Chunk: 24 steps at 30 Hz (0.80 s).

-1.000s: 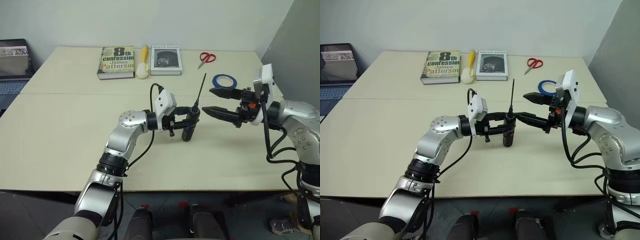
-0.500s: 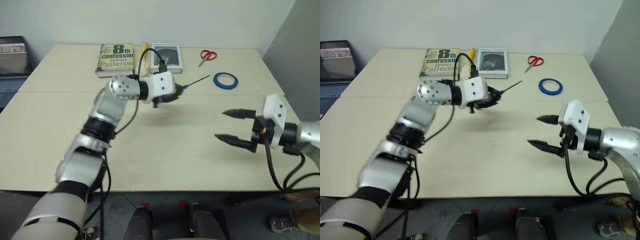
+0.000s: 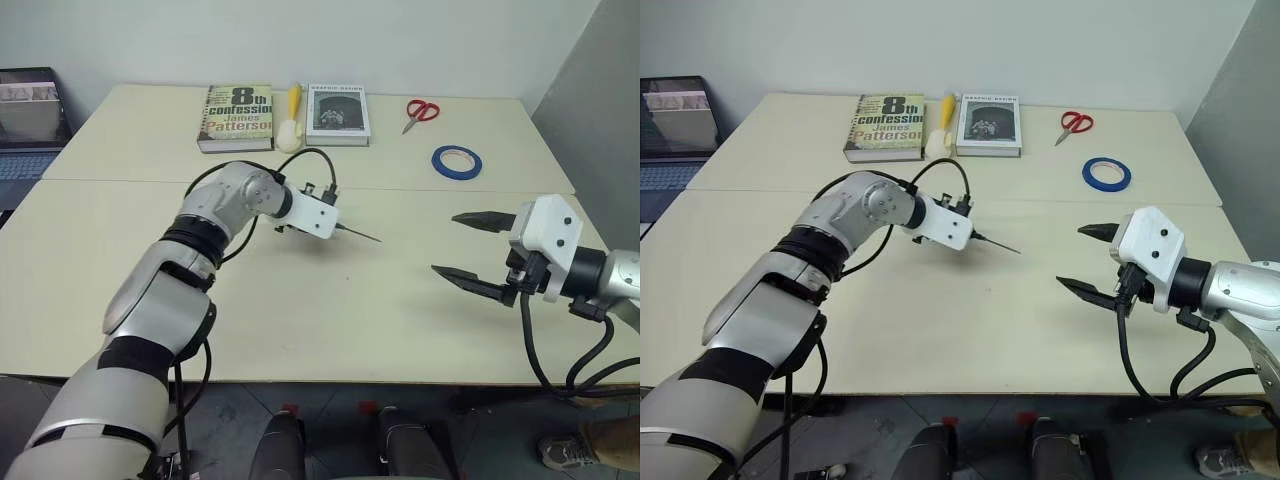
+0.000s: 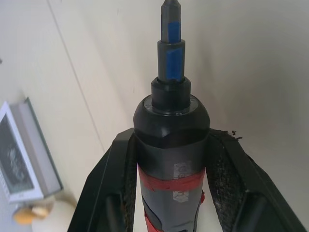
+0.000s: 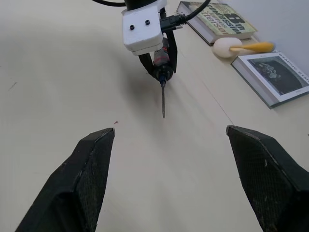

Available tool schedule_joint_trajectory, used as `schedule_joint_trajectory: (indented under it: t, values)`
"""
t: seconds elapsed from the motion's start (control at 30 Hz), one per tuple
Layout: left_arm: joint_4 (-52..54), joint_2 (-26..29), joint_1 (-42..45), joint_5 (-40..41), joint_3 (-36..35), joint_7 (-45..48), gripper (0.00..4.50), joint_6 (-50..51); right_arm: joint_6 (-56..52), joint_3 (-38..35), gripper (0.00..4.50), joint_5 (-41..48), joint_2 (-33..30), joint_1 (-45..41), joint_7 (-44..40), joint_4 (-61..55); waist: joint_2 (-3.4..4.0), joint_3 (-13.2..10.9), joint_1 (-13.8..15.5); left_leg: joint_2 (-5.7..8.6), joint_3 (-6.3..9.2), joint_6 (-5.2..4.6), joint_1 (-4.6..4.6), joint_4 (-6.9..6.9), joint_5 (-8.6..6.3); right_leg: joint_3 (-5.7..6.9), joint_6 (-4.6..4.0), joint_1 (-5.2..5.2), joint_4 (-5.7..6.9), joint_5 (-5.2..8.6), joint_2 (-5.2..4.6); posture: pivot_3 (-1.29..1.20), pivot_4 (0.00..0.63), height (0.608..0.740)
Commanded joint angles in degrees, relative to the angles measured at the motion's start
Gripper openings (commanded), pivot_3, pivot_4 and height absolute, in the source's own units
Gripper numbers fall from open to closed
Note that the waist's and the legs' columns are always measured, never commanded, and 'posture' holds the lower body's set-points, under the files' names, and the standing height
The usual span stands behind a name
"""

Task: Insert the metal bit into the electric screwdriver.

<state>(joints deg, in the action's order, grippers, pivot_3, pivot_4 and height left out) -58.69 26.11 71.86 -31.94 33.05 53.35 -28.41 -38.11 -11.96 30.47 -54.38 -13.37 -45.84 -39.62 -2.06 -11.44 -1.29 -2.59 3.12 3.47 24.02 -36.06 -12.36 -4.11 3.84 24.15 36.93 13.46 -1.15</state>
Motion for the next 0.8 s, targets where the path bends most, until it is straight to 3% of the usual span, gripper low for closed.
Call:
schedule_joint_trajectory:
  t: [0.03,0.2,0.27,0.5,0.6,0.73,0.8]
  values:
    - [-1.6,-2.1,1.2,0.7,-0.3,2.7,1.65,0.2,0.6,-0.4,3.89,-0.7,-0.5,0.8,0.6,-2.0,0.00,0.0,-0.2,0.00,0.00,0.00,-0.01,0.00,0.00,0.00,0.00,0.00,0.02,0.00,0.00,0.00,0.150,0.740]
    - [-3.6,-3.3,1.3,0.3,-0.2,3.8,1.65,0.2,0.8,-0.5,3.89,-1.8,-1.5,2.9,0.1,-2.3,0.00,0.0,-0.4,0.00,0.00,0.00,-0.09,-0.01,0.00,-0.02,0.00,-0.02,0.10,0.00,0.01,0.00,0.150,0.740]
    - [-3.9,-3.5,1.3,0.8,-0.8,4.1,2.35,0.3,0.9,-0.8,3.89,-1.9,-1.8,3.5,-0.3,-2.2,0.00,0.0,-0.4,0.00,0.00,0.00,-0.10,-0.02,0.00,-0.02,0.01,-0.04,0.11,0.00,0.01,0.00,0.150,0.740]
    - [-2.5,-1.2,0.6,5.1,-3.7,10.7,3.78,0.0,1.9,-1.1,3.89,-2.7,-2.3,5.0,-1.6,-1.1,0.00,0.0,-0.4,0.00,0.01,0.00,-0.13,-0.05,0.00,-0.03,0.02,-0.05,0.17,-0.01,0.02,0.00,0.150,0.740]
    - [-0.1,3.2,-0.3,8.8,-6.7,15.4,4.44,-0.2,2.5,0.2,3.89,-3.6,-2.2,4.3,-1.9,-0.1,0.00,0.0,-0.6,-0.01,0.01,0.00,-0.16,-0.05,0.01,-0.02,0.02,-0.05,0.21,-0.02,0.03,0.00,0.150,0.740]
    - [4.7,8.3,-1.8,15.8,-12.6,20.2,4.44,4.5,1.7,1.3,3.89,-3.0,-1.8,3.6,-1.9,0.9,0.00,0.0,-0.7,-0.04,0.02,0.00,-0.19,-0.05,0.01,-0.02,0.01,-0.04,0.28,-0.02,0.05,0.00,0.150,0.740]
    - [11.1,11.7,-4.6,22.5,-18.1,23.8,4.44,12.1,2.0,2.1,3.89,-3.1,-2.1,3.2,-2.4,1.9,0.00,0.0,-0.6,-0.04,0.03,0.00,-0.18,-0.07,0.01,-0.01,0.01,-0.04,0.29,-0.02,0.04,0.00,0.150,0.740]
